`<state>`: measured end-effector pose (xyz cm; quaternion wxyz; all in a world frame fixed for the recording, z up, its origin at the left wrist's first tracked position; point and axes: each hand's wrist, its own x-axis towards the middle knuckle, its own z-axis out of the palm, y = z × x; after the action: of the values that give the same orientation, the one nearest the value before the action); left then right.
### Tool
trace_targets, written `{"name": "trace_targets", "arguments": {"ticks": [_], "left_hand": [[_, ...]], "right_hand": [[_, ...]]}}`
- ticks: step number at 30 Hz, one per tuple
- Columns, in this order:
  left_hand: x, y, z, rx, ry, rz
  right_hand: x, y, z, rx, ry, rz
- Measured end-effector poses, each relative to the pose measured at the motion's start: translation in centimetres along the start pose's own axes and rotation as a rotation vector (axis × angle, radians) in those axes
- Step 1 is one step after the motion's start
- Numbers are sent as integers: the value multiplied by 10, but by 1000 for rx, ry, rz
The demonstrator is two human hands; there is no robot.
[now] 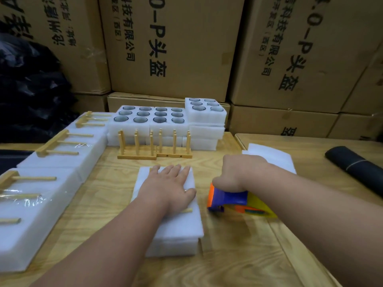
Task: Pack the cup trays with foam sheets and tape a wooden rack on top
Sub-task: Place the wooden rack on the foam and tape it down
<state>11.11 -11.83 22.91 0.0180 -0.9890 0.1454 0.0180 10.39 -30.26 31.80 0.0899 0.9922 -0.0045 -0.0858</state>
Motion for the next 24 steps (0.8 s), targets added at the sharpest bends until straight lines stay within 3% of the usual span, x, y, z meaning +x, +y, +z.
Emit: {"name": "trace_targets", "arguments": {"ticks": [6,14,17,18,19,21,22,24], "left_hand": [[0,-1,2,8,16,3],[0,0,0,2,19,2],[2,0,-1,-1,13,-1],[2,0,-1,-3,10,0],[2,0,0,-6,9,2],[3,-1,0,-17,10,2],[3,-1,1,-21,10,1],[3,-1,1,-18,11,1]], "right_hand": [[-19,-3,20,251,157,-2],[-17,-22,84,274,378,-17],[-23,-33,87,725,717,-138],[-28,-39,87,943,749,-176],[-33,-45,87,1155,719,-214],[-39,-55,91,1534,494,-253],[-39,-57,95,1633,378,-249],[-38,-59,106,1580,318,-225]]}}
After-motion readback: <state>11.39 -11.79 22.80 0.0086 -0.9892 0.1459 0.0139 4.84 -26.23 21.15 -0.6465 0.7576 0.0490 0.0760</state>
